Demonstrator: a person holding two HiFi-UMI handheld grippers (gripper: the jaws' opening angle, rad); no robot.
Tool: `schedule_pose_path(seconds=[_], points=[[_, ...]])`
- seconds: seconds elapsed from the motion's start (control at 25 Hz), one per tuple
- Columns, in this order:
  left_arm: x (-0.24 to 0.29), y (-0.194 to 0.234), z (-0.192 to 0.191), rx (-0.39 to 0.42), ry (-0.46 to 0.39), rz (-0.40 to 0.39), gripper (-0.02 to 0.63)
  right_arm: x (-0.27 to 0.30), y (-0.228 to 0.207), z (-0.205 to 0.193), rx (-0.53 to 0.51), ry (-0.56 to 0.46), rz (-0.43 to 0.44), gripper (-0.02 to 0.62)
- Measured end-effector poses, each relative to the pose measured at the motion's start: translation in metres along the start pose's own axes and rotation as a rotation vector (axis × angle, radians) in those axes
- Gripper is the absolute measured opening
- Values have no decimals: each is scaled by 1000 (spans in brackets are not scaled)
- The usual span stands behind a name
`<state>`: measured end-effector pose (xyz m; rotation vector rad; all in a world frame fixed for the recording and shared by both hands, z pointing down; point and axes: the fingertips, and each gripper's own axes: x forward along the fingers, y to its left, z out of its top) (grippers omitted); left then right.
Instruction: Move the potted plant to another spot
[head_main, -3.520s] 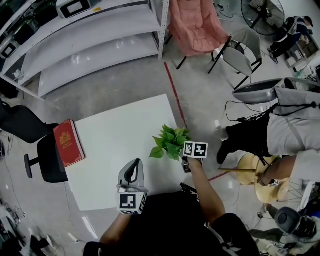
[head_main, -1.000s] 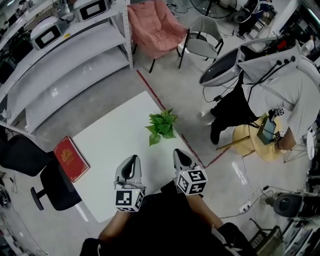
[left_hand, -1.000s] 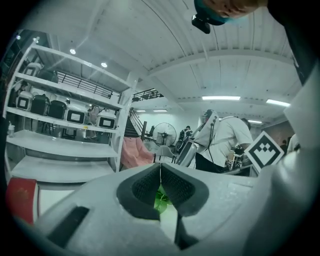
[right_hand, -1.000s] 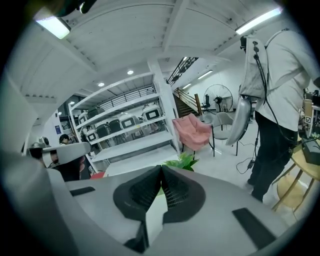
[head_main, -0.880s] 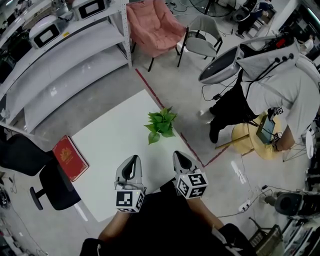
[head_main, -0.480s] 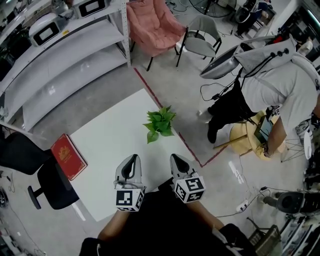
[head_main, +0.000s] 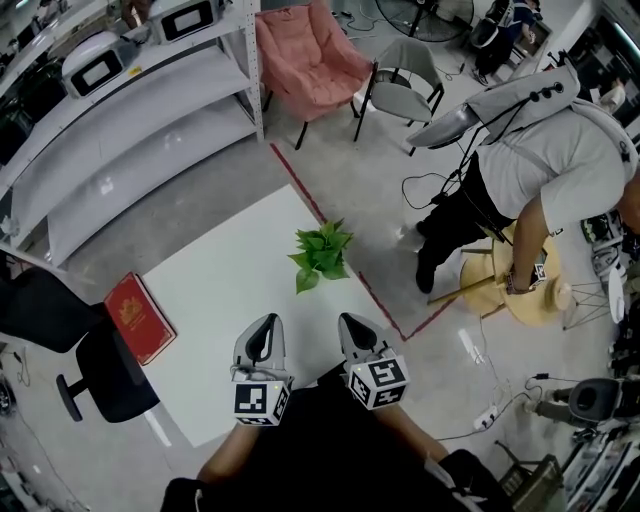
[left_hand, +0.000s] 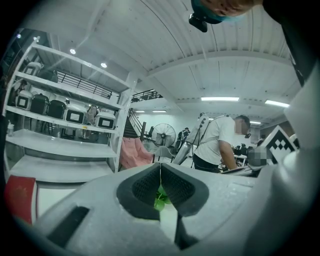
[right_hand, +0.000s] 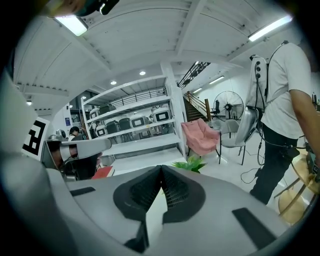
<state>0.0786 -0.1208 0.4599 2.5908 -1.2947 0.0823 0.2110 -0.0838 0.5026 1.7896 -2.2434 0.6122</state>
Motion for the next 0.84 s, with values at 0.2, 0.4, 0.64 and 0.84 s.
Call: schedule_pose_path(seconds=[0.2, 0.4, 0.64, 0.84], points=[[0, 1, -2, 8, 3, -1, 20, 2, 2, 0, -1, -7, 13, 12], [0, 0, -4, 2, 4, 0, 19, 2, 2, -2, 2, -9, 17, 12], [-1, 1, -5, 1, 7, 0, 20, 3, 3, -2, 4, -10, 18, 12], [0, 1, -4, 4, 4, -2, 18, 3, 2, -3, 9, -6, 19, 12]])
